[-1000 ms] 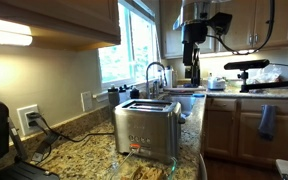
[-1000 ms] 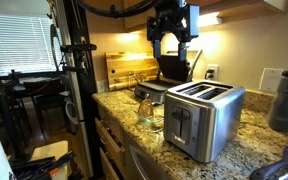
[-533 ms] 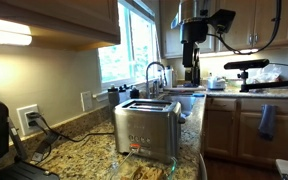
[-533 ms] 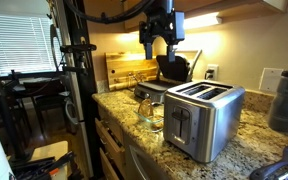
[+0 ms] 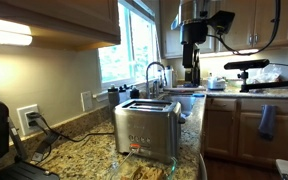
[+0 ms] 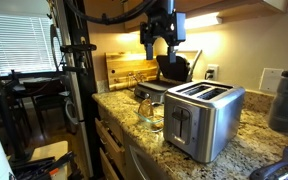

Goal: Get the bread from the glass bowl and place it the toaster, then push the lever down

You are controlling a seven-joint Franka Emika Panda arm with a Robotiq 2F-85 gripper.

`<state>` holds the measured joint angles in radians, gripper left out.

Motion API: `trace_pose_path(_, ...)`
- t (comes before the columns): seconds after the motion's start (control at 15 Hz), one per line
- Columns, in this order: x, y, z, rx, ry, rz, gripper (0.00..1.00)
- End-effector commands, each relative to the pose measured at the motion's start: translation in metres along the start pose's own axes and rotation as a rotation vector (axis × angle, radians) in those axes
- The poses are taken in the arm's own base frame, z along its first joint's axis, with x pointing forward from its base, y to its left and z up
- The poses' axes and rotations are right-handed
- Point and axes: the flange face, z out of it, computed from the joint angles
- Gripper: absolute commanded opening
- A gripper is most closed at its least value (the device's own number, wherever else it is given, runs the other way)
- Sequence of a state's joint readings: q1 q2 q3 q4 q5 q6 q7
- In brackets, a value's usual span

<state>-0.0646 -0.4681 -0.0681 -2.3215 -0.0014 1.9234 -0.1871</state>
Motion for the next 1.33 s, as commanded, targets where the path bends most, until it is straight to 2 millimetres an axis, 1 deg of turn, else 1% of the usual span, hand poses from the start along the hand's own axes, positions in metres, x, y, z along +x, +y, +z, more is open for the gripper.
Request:
trace_pose_path(0.0, -0.002, -0.007, 0.007, -0.006, -0.006, 0.053, 1.0)
trace_pose_path(0.27, -0.001, -0.029, 0.008, -0.024, -0.003, 0.124, 1.0)
trace_pose_path(0.53, 0.001, -0.06, 0.007, -0.028, 0.006, 0.139, 1.0)
trace_pose_path(0.73, 0.005, -0.084, 0.011, -0.008, 0.033, 0.145, 1.0)
trace_pose_path(1.0, 0.01, -0.127, 0.016, 0.024, 0.066, 0.125, 1.0)
trace_pose_path(1.27, 0.005, -0.174, 0.021, 0.022, 0.086, 0.099, 1.0)
